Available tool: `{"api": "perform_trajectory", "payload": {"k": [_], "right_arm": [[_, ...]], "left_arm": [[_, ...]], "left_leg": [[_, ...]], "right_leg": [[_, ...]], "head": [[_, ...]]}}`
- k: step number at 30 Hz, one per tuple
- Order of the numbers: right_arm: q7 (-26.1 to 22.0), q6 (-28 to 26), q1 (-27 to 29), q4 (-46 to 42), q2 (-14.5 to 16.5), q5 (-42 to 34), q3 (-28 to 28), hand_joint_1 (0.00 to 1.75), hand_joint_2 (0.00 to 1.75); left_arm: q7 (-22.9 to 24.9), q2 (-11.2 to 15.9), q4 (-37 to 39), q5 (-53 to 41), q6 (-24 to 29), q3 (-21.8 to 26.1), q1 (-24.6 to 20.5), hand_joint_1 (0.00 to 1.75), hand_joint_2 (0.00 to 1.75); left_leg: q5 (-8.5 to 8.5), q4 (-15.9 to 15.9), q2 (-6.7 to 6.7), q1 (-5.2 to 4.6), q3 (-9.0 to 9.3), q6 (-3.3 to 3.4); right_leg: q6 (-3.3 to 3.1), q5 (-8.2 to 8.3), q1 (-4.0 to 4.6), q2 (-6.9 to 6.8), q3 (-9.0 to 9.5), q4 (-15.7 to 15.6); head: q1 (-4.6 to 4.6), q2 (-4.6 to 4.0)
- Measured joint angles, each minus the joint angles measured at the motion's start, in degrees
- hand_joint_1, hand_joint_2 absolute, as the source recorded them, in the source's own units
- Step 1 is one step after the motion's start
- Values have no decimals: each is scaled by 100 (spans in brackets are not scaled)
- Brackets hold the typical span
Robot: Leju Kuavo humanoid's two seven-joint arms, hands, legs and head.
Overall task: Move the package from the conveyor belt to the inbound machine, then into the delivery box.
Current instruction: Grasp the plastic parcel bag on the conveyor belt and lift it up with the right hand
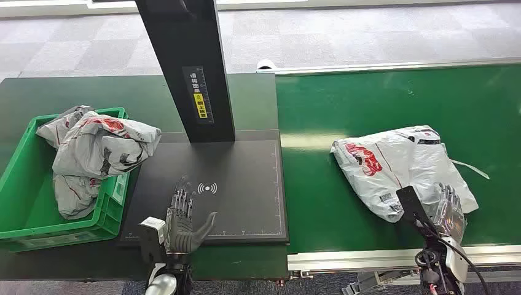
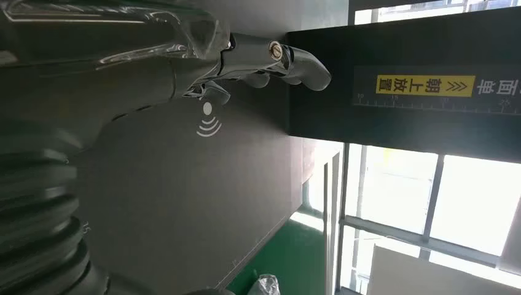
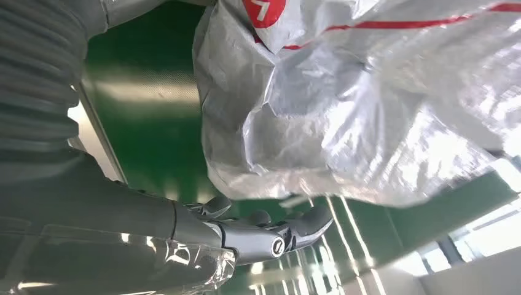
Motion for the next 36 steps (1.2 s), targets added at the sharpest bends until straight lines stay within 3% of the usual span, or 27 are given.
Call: {"api": "perform_trajectory", "payload": {"k": [8,12,24,30,36], "right_arm": [[158,185,168,-2091,136,-171,505,0,175],[134,379,209,-2464,179,-292,631,0,175],[83,630,112,-2184,281,-353,833,0,175],[-100,718,-161,-1524,366,-555,862,0,175],[-393,1170,-580,-526,516,-911,892,0,175]], "left_arm": [[-31,-2,3,0,59,-47,33,0,175],[-48,-2,2,0,69,-77,60,0,175],[-48,-3,1,-5,53,-139,46,0,175],[8,-5,1,-45,25,-140,6,0,175],[33,-31,32,-50,-55,-181,-51,0,175]], "left_leg": [[0,0,1,0,1,0],[0,0,1,0,1,0],[1,0,-1,0,0,1],[1,0,0,0,1,1],[2,0,0,0,1,1]], "right_leg": [[0,-1,0,0,-1,0],[0,0,0,0,0,0],[0,0,0,0,0,0],[1,0,0,0,1,0],[0,1,0,1,-1,1]], "head": [[1,0],[1,0],[0,0],[2,0],[1,0]]}}
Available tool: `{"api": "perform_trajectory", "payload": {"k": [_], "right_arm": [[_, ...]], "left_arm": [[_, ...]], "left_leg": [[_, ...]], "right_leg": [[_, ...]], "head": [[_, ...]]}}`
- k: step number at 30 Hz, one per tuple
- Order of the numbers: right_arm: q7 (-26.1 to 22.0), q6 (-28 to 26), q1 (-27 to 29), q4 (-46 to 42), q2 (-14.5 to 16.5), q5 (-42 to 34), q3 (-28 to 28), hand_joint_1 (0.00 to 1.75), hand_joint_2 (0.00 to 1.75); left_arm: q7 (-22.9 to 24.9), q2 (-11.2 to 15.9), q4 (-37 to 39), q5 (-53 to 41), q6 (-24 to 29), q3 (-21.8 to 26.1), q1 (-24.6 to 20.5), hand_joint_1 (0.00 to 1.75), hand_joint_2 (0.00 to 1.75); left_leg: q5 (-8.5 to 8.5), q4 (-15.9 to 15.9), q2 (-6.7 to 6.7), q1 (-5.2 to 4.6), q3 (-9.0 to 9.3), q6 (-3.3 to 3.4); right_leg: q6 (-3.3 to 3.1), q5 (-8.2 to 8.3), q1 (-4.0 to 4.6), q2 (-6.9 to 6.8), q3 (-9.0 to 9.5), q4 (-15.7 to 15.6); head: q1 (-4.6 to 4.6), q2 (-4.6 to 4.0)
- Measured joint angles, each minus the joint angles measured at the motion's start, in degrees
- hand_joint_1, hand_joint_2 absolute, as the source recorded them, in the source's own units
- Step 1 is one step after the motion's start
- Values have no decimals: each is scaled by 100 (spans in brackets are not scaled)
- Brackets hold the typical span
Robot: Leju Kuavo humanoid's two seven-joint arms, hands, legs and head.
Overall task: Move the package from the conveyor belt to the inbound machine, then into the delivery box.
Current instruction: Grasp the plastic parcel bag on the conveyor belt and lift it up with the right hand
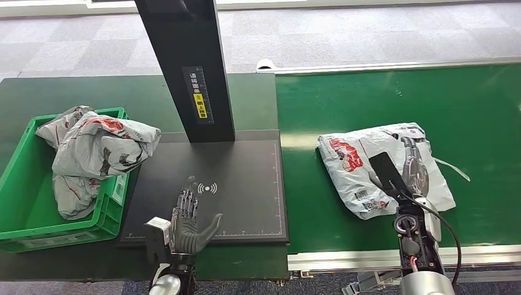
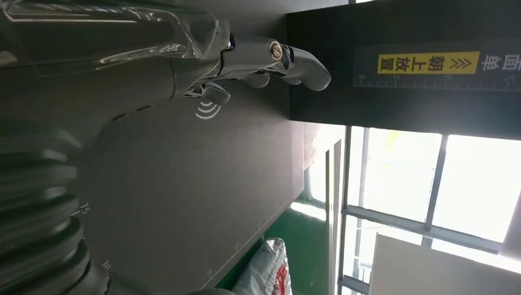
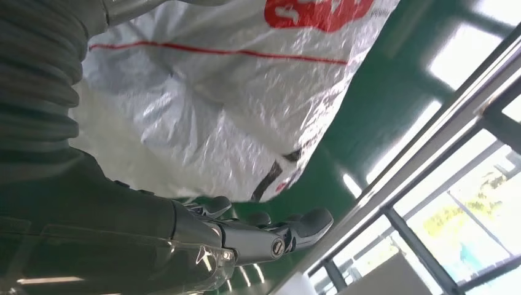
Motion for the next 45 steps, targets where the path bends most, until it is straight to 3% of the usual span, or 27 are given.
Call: {"api": "perform_trajectory", "payload": {"k": [9,18,23,36,45], "right_arm": [[31,279,-508,1333,525,3,161,0,175],[386,184,-294,1859,1088,122,384,0,175],[560,-198,-94,1954,1241,178,485,0,175],[436,-1326,-2,1678,1229,300,691,0,175],[532,-1434,25,1119,1002,371,764,0,175]], "left_arm": [[19,-101,225,5,30,-130,-323,0,175],[20,-152,302,30,106,-207,-378,0,175],[37,-155,312,30,67,-215,-383,0,175],[202,-159,300,-91,-33,-203,-381,0,175],[221,-163,296,-169,-81,-196,-379,0,175]], "left_leg": [[4,0,1,2,0,-2],[4,0,4,2,-3,-2],[4,0,7,1,-2,-1],[4,0,5,1,-2,-1],[4,0,6,1,-1,-1]], "right_leg": [[-1,0,2,0,-1,2],[-1,-1,3,0,-5,1],[-1,-1,2,0,-5,1],[0,0,2,0,-5,1],[-1,0,1,1,-5,1]], "head": [[1,0],[0,0],[0,0],[0,0],[0,0]]}}
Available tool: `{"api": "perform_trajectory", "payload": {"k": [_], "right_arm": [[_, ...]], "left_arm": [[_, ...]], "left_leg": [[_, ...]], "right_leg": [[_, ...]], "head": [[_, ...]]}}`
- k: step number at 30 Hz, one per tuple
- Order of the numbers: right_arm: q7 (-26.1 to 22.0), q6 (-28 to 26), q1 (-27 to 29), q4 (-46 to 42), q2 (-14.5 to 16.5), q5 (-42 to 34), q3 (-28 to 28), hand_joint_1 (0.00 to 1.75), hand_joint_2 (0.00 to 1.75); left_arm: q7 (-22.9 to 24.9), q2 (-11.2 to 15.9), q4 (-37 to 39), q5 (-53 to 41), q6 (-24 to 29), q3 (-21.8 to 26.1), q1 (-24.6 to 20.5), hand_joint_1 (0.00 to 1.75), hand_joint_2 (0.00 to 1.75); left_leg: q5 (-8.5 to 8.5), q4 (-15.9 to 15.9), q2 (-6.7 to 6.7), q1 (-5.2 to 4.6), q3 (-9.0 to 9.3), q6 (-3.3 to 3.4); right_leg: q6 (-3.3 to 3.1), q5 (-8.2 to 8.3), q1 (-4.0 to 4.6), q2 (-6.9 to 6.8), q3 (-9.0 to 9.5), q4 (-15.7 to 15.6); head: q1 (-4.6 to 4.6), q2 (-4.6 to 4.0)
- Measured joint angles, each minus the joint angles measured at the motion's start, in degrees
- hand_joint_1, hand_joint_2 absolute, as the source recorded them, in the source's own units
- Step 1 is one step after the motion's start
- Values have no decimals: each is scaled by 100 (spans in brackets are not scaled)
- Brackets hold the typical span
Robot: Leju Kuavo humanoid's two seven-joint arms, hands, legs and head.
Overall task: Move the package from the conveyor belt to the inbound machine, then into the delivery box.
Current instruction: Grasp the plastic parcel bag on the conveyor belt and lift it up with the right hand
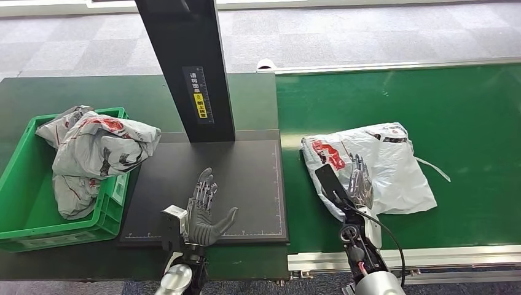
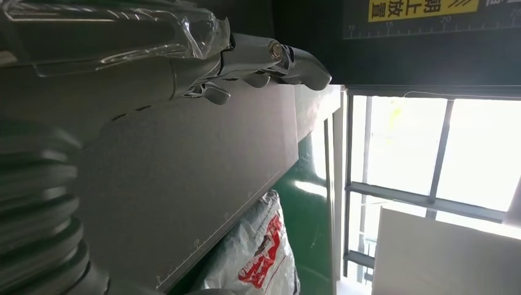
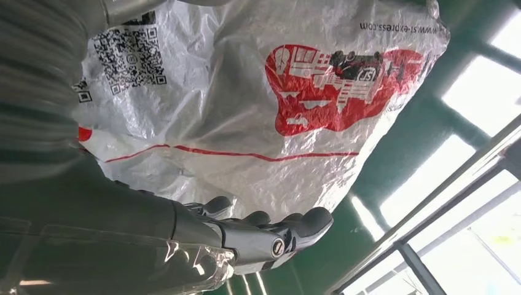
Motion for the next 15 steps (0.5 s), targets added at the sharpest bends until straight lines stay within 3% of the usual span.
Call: {"api": "perform_trajectory", "payload": {"k": [15], "right_arm": [[14,-55,45,-169,-74,1,26,0,175]], "left_arm": [[3,-2,-5,-14,-11,8,1,0,175]], "left_leg": [[0,0,1,0,0,0]], "right_leg": [[0,0,0,0,0,0]], "head": [[1,0]]}}
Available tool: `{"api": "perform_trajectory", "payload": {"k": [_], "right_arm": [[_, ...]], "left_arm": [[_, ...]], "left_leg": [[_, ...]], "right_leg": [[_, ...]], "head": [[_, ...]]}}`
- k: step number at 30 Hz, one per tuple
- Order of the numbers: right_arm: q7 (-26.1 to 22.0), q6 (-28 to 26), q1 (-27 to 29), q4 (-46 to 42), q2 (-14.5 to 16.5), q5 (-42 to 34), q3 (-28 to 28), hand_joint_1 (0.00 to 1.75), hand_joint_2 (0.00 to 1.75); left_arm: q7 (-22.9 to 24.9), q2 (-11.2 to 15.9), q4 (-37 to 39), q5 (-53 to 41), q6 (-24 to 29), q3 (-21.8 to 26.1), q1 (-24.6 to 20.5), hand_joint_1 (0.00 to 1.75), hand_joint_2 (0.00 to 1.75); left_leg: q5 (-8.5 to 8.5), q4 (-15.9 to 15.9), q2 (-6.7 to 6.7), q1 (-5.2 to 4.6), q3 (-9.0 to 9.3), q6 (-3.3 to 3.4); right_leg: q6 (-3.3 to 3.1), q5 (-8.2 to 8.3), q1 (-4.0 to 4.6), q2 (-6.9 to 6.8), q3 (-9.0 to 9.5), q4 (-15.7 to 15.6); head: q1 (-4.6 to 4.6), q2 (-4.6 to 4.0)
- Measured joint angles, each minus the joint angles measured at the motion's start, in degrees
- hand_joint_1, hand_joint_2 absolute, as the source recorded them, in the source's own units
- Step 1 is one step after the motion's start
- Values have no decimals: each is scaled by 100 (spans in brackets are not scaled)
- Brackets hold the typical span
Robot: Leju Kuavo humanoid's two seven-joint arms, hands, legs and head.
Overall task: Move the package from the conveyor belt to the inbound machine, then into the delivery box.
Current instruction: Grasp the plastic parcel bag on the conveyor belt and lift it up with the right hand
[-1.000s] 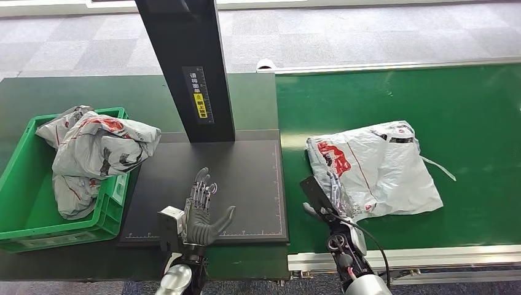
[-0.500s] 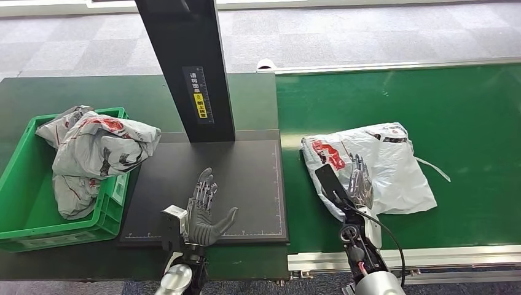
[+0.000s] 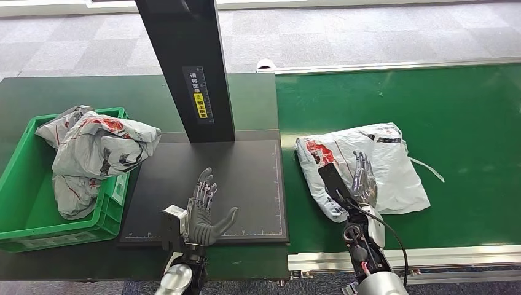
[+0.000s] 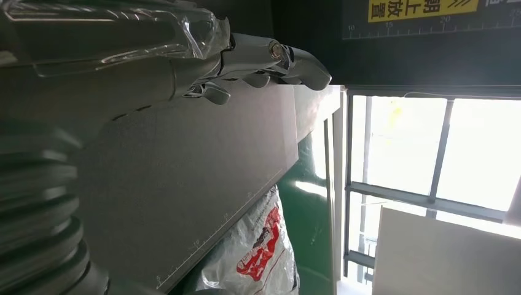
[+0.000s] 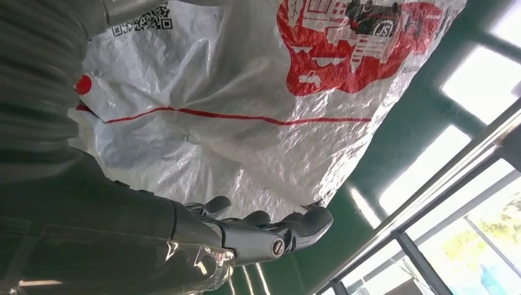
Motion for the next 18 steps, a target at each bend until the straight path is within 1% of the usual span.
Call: {"api": "perform_trajectory", "payload": {"k": [6,11,18], "right_arm": [[224,-74,191,-264,-56,114,-8,0,175],[387,42,365,-308,-61,99,-18,0,175],[426,-56,634,-133,67,41,-40,0,175]], "left_arm": [[2,4,-87,-21,-26,8,115,0,175],[15,4,-173,-43,-37,14,184,0,175],[99,4,-212,-97,6,18,211,0,175]], "left_leg": [[-1,0,0,0,-1,0],[-1,0,0,0,-1,0],[-1,-1,0,1,-2,-1]], "right_leg": [[0,0,0,0,-1,0],[0,0,0,0,0,0],[0,-1,0,0,0,0]], "head": [[-1,0],[0,0],[-1,0]]}}
